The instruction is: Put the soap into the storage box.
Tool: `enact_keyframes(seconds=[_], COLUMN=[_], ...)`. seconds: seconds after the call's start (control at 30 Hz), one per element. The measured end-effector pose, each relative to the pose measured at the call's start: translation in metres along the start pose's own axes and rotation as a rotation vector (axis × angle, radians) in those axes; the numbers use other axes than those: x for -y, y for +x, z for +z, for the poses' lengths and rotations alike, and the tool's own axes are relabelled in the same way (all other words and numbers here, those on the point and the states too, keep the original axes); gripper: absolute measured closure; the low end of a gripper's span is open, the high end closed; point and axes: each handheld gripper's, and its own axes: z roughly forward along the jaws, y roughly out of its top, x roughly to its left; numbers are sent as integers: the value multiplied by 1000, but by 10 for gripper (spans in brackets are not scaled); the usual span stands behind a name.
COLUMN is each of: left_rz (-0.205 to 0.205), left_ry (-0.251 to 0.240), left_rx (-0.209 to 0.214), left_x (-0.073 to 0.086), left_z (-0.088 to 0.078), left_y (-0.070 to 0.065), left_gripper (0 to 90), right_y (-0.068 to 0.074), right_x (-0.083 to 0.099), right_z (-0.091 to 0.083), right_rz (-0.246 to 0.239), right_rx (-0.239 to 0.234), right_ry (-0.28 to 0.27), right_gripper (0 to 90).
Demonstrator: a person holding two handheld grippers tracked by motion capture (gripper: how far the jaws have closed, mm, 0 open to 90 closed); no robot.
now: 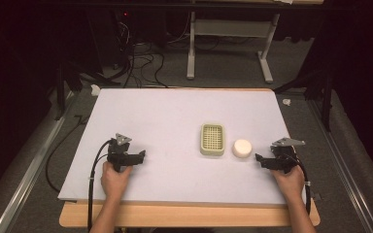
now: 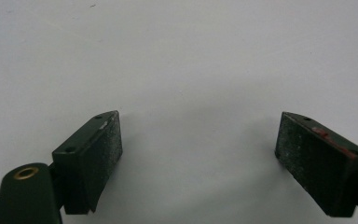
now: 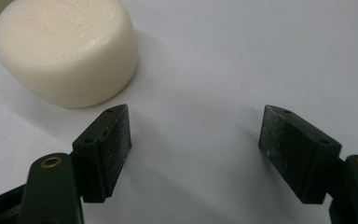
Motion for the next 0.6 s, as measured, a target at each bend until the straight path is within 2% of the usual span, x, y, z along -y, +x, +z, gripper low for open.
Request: enact_keyframes(seconds=[0.6], left_rz=[3], left_ry=[-5], left_rx=[-8], left_x=[0], left_z=[0], left_y=[-1], left_gripper=[152], right_y=[0], right_x=[0], right_z=[0], right_rz=[6], right_rx=[1], right_ry=[-1], right_gripper=[259])
